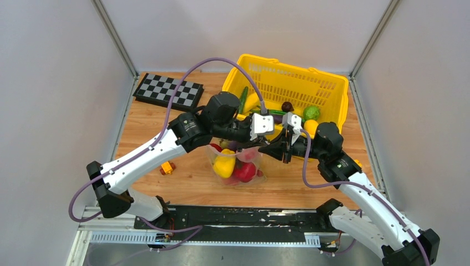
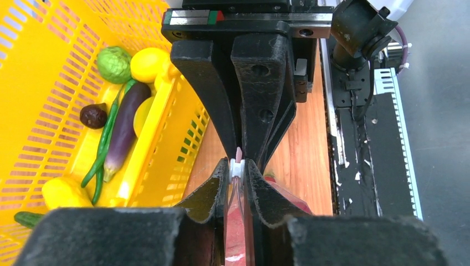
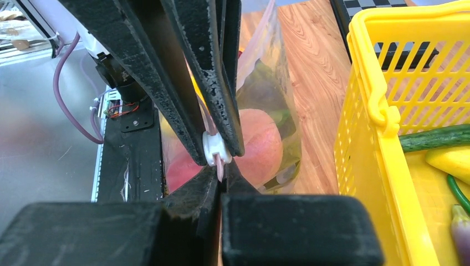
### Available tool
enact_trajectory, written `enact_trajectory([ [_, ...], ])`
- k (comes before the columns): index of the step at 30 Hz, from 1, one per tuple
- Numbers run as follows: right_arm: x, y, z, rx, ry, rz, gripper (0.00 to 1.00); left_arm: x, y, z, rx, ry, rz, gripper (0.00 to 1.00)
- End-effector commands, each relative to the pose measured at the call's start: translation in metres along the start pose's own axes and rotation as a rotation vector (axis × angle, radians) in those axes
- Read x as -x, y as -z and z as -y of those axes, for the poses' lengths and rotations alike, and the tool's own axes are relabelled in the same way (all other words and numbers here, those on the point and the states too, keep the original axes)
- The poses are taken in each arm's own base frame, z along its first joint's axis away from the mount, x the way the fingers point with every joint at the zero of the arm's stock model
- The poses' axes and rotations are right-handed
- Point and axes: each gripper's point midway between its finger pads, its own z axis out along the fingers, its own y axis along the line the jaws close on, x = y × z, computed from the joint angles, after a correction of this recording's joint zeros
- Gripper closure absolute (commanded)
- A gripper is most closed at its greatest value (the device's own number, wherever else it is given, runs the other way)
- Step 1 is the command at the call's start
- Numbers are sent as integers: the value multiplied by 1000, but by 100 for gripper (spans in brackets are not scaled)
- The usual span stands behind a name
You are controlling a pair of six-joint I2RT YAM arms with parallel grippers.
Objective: Place the food in the zip-top bag and seal the zipper
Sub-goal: Zip the zipper food storage bag at the center of the board.
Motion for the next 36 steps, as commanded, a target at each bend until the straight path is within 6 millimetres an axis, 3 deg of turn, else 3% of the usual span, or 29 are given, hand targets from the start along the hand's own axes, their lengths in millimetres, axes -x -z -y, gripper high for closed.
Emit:
enact_trajectory([
  [1, 33, 4, -2, -4, 91, 81, 100, 19, 14, 1, 17, -38, 47, 86],
  [7, 33, 5, 0, -19, 95, 85, 100, 14, 18, -3, 54, -32, 20, 95],
  [25, 28, 4, 3, -38, 93, 91, 100, -4, 38, -5, 145, -4, -32, 96],
  [30, 29, 4, -6, 19, 98, 92, 99, 4, 33, -7, 148, 11, 10, 100],
  [36, 36, 4, -13, 62, 126, 89, 66, 13, 25, -3, 99, 19, 48, 100],
])
